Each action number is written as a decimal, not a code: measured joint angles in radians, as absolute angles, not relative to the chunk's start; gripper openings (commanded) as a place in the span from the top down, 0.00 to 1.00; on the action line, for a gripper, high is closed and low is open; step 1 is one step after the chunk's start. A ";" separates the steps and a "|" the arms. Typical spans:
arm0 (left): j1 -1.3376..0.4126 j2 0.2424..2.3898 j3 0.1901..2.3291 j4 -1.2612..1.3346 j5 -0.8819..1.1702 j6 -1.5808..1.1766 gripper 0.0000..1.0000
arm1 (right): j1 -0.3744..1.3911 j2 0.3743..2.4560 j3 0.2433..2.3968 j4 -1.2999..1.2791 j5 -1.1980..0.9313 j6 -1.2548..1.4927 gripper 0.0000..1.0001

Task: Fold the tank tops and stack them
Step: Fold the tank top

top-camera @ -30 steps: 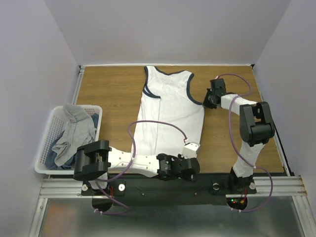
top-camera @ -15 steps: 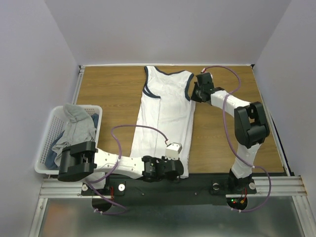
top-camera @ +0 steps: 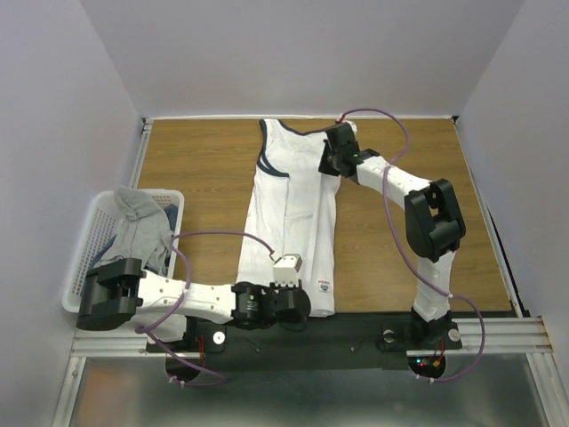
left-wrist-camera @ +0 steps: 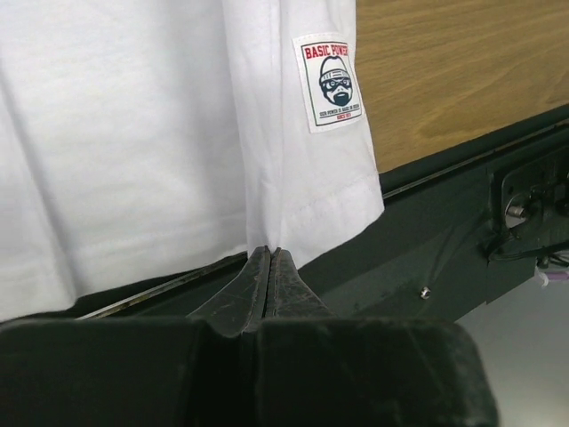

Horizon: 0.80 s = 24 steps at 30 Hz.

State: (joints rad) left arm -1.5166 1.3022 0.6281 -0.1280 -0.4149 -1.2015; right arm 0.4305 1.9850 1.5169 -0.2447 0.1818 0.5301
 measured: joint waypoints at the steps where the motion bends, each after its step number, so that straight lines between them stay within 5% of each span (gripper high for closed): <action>1: -1.517 1.291 0.622 -0.135 -0.420 -1.214 1.00 | 0.443 2.005 1.542 -0.246 0.186 0.532 0.94; 24: -1.517 1.197 0.588 -0.389 -0.480 -1.404 1.00 | 0.542 2.223 1.780 -0.295 0.210 0.559 0.93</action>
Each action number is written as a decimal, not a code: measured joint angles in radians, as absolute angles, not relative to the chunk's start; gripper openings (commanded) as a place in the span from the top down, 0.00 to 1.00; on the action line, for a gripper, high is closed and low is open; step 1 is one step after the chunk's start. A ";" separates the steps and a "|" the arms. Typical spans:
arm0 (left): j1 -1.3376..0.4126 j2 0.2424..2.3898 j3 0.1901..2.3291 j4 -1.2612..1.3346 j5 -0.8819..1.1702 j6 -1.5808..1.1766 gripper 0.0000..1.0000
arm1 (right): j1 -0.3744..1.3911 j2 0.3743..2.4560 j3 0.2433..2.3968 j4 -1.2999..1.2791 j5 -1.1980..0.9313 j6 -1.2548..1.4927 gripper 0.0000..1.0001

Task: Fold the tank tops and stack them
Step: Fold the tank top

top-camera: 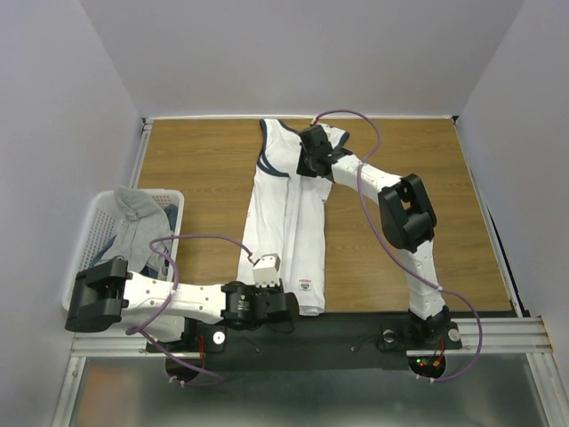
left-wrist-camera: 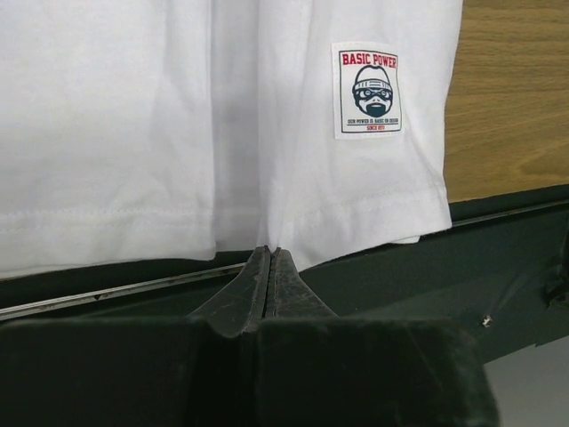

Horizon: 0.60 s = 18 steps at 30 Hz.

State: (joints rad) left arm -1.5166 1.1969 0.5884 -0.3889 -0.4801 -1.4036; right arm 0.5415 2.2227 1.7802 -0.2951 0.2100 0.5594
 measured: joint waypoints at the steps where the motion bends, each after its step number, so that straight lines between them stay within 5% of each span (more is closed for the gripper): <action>1: -1.517 1.195 0.587 -0.392 -0.480 -1.405 1.00 | 0.545 2.227 1.785 -0.297 0.210 0.562 0.93; 13: -1.517 1.189 0.564 -0.408 -0.475 -1.416 1.00 | 0.559 2.252 1.793 -0.307 0.218 0.566 0.87; 18: -1.517 1.164 0.563 -0.410 -0.473 -1.419 0.77 | 0.560 2.254 1.805 -0.307 0.218 0.565 0.70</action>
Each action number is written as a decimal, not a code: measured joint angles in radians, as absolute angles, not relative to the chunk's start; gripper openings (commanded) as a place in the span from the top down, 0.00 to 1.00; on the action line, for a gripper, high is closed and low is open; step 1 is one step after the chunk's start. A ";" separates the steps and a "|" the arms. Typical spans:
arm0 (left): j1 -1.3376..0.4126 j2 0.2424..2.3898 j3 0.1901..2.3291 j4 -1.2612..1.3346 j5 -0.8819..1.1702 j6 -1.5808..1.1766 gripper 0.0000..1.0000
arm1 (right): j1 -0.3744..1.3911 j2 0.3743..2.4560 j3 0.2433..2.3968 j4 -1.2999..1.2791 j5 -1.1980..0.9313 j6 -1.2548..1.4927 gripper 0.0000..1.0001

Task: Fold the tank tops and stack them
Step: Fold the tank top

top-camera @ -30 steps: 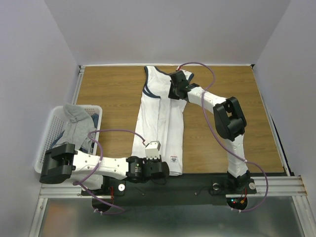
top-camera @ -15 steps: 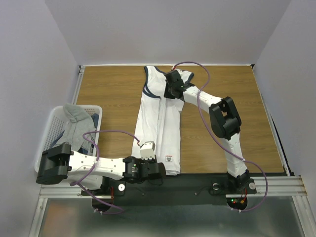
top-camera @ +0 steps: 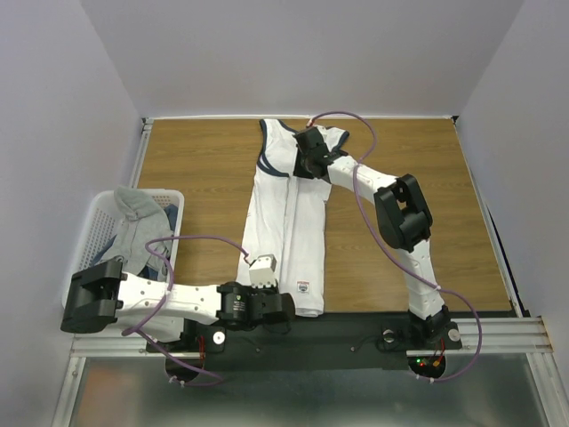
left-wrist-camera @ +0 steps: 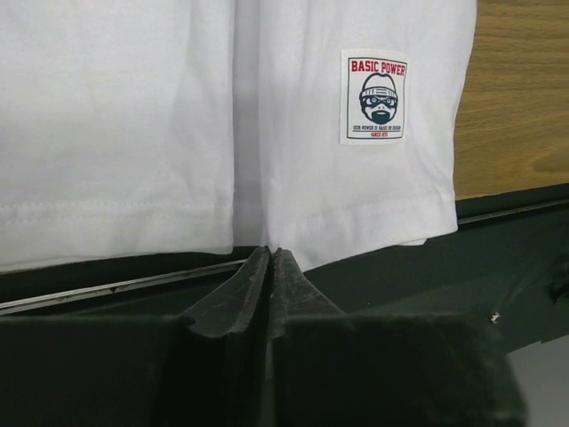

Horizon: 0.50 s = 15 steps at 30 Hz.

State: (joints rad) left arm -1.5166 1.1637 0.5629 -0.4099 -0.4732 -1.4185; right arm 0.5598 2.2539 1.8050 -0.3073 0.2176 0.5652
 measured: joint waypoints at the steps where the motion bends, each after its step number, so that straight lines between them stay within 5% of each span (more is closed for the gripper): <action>1: -1.517 1.158 0.563 -0.411 -0.474 -1.419 0.73 | 0.563 2.254 1.812 -0.307 0.217 0.565 0.66; 3: -1.517 1.141 0.563 -0.416 -0.472 -1.422 0.64 | 0.564 2.254 1.827 -0.306 0.217 0.566 0.53; 7: -1.517 1.104 0.563 -0.443 -0.476 -1.425 0.60 | 0.564 2.254 1.851 -0.306 0.208 0.565 0.41; 15: -1.515 1.039 0.614 -0.523 -0.530 -1.416 0.59 | 0.564 2.241 1.845 -0.304 0.209 0.553 0.42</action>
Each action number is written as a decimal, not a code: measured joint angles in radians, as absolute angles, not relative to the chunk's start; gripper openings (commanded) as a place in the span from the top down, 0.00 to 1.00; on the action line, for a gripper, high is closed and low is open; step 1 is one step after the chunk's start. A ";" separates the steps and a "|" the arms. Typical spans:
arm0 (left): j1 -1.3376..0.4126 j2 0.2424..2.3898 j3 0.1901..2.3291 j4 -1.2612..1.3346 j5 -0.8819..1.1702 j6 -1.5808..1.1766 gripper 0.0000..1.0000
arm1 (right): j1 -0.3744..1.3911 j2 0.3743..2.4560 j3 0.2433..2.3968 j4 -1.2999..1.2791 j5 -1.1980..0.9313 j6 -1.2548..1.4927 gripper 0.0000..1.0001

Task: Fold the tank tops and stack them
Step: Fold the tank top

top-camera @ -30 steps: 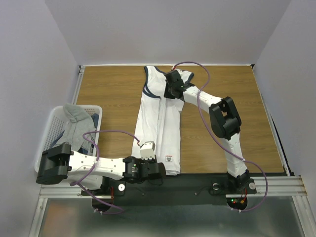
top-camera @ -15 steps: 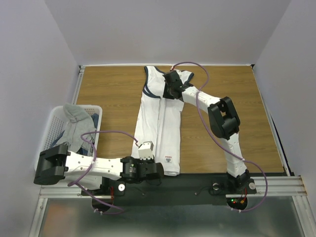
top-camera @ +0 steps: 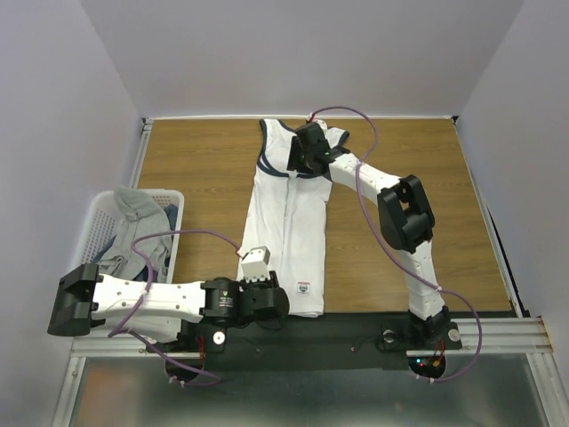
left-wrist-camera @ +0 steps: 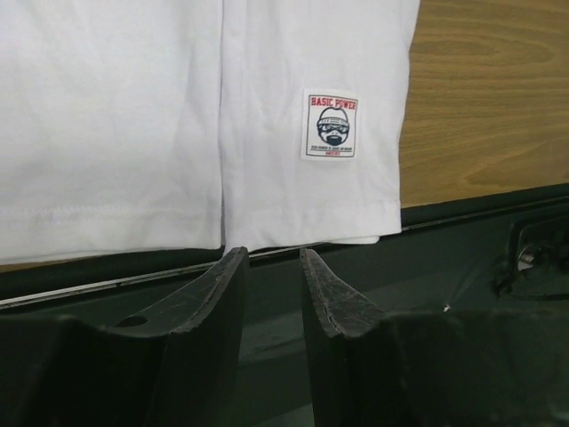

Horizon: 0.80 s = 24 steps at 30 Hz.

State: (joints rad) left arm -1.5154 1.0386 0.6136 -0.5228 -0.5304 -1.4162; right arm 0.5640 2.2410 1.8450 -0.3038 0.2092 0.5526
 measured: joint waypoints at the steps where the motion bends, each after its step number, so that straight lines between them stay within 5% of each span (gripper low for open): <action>1: -1.512 1.038 0.624 -0.527 -0.538 -1.409 0.59 | 0.564 2.228 1.825 -0.306 0.217 0.552 0.43; 10: -1.374 1.080 0.693 -0.396 -0.539 -1.155 0.68 | 0.527 2.153 1.739 -0.307 0.256 0.539 0.43; 24: -1.327 1.697 0.992 -0.128 -0.381 -0.770 0.74 | 0.358 2.317 1.891 -0.307 0.253 0.493 0.46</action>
